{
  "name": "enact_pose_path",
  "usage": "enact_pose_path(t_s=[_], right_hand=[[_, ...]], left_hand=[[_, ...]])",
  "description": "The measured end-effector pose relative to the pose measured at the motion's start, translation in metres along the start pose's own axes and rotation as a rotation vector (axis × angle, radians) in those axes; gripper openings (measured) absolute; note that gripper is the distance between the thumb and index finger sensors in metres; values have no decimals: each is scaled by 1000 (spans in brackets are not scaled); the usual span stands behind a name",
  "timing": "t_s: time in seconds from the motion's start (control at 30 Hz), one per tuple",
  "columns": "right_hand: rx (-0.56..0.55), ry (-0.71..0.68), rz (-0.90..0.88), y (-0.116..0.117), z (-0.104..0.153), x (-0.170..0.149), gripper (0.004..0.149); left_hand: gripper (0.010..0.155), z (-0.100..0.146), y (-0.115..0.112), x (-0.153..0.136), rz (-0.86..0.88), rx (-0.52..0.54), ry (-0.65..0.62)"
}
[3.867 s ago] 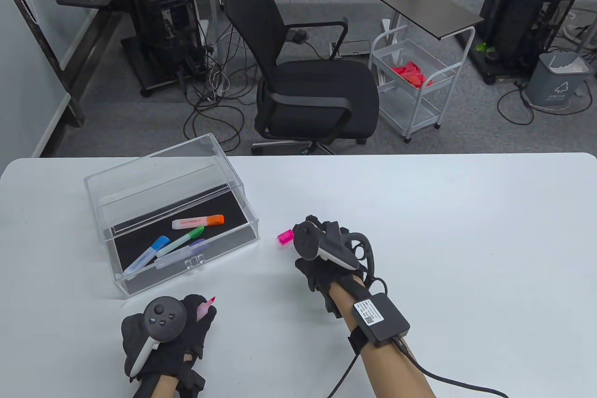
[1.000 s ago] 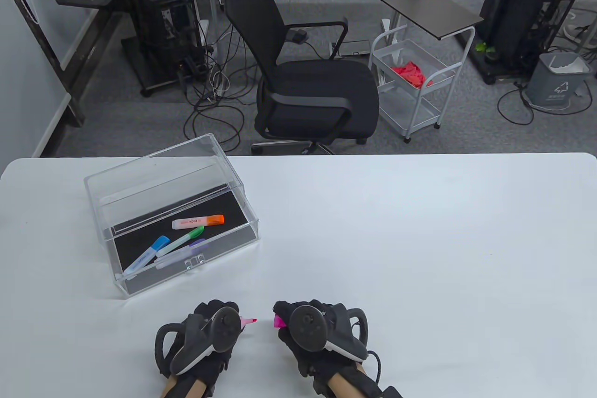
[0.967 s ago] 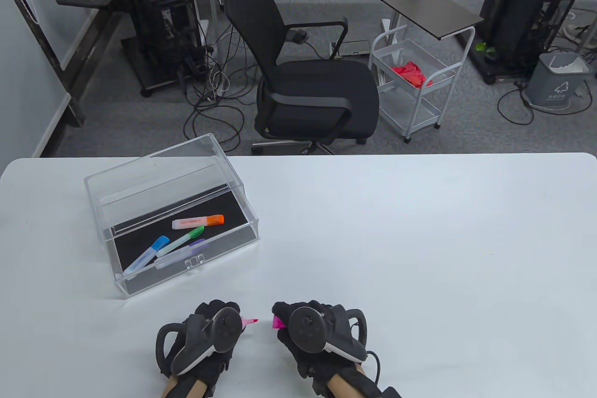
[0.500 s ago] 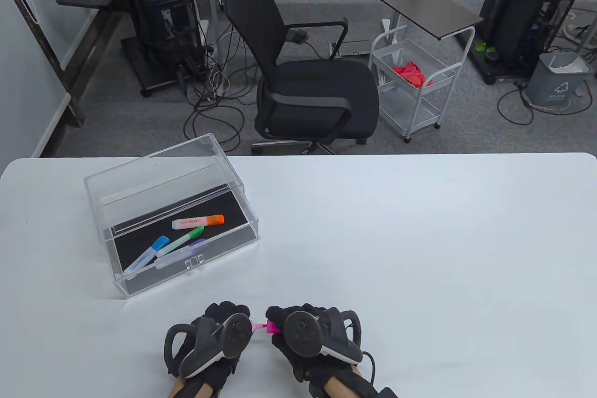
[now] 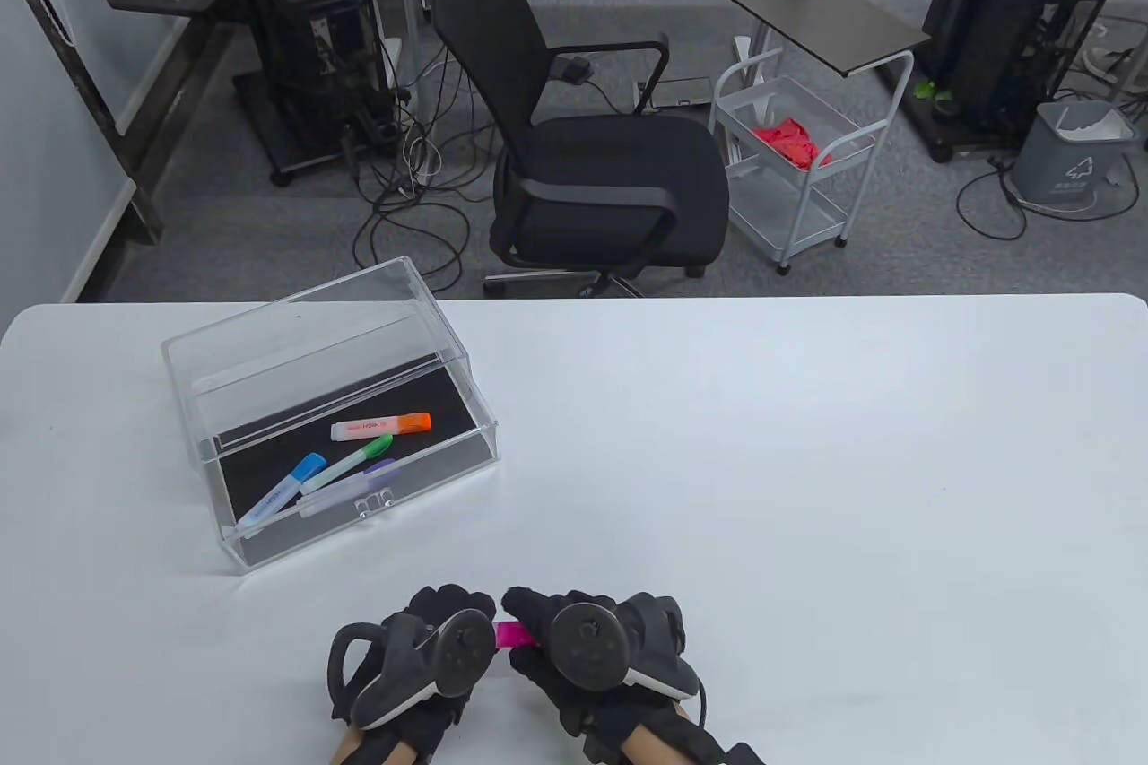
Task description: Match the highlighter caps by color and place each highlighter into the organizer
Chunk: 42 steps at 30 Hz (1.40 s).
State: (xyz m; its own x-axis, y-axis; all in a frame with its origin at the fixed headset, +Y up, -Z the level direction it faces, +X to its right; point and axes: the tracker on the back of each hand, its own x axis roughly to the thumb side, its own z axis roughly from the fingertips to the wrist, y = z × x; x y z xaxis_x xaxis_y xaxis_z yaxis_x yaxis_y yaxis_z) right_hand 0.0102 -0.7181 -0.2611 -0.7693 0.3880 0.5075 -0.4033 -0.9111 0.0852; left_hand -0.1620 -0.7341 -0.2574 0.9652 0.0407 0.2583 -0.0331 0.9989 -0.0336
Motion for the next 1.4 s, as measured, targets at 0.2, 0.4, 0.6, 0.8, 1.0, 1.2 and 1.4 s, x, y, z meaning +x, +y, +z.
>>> enact_pose_path(t_s=[0.2, 0.4, 0.6, 0.8, 1.0, 1.2, 1.4], right_hand=[[-45, -52, 62, -1, 3, 9, 56], [-63, -67, 137, 2, 4, 21, 55], [-44, -70, 221, 12, 4, 30, 55], [-54, -61, 139, 9, 5, 27, 56], [-22, 46, 125, 2, 4, 19, 68], [61, 199, 134, 1, 3, -2, 71], [54, 245, 148, -3, 5, -7, 71]], left_hand=[[46, 1, 0, 0, 8, 7, 4], [46, 2, 1, -2, 32, -9, 11], [45, 3, 0, 0, -16, -47, 28], [45, 4, 2, -3, -11, -27, 20], [47, 0, 1, -6, 40, -36, 67], [55, -8, 3, -25, 64, -70, 130], [57, -26, 32, -55, 2, -26, 210]])
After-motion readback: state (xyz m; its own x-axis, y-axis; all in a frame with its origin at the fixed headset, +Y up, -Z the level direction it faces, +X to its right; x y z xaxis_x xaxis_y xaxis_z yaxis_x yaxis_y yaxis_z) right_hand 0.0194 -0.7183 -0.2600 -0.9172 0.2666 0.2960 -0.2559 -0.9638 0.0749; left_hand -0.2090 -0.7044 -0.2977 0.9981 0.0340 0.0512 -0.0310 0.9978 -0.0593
